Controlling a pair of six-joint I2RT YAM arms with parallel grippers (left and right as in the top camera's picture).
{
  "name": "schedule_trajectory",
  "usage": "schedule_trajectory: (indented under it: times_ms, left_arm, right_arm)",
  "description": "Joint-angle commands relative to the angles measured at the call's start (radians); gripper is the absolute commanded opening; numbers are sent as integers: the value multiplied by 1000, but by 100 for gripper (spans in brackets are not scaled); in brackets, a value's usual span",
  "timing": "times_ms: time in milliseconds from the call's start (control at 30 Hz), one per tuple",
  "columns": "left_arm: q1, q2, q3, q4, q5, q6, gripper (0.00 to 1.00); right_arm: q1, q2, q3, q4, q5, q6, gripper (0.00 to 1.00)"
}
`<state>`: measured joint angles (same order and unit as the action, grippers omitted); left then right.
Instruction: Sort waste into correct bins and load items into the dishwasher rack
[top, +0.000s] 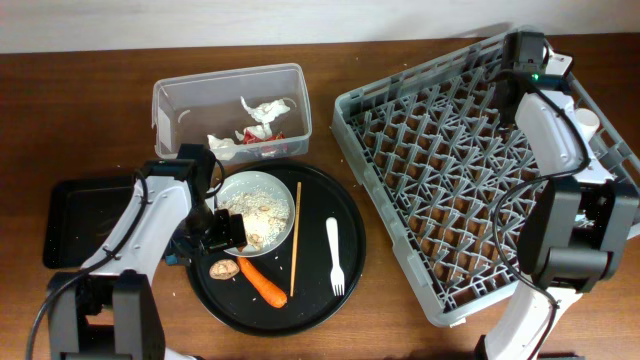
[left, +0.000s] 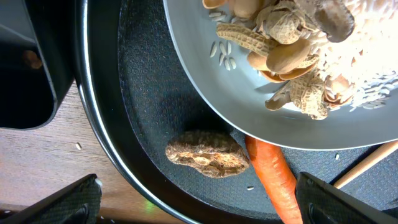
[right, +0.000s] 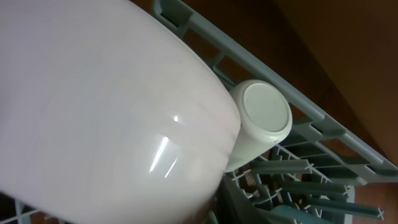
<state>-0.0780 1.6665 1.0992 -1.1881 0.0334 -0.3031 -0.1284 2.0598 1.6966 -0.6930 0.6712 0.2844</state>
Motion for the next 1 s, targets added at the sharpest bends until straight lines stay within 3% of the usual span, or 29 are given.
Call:
schedule_trajectory:
  times_ms: [0,367,467,533,767,800,833,867,900,967]
  left_arm:
    - [2,0,-3,-1,8,5,99]
    - [2,0,-3,-1,8,5,99]
    - [2,0,-3,-1,8,5,99]
    - [2,0,-3,-2,8,5,99]
    - [2,0,-3,-9,7,5,99]
    - [2,0,-3,-9,7,5,99]
    - [2,0,-3,-8,7,5,99]
    - [2,0,-3,-5,7,5,99]
    - [2,0,-3,-3,7,5,99]
    - [2,0,-3,-3,7,5,99]
  right_arm:
    - [14,-82,2,-4,-18,12,25]
    - [49,-93,2,-81,-105,65,24]
    - [51,-93,2,-206,-312,64,41]
    - [50,-98,2,-267,-320,64,59]
    - [30,-326,2,-372,-325,64,74]
    - [21,-339,2,-424,-334,60,70]
    - [13,-344,2,-499,-356,60,49]
    - [8,-343,1,-562,-379,60,17]
    - [7,-342,-6,-634,-419,40,4]
    - [10,-342,-32,-704,-499,-18,4]
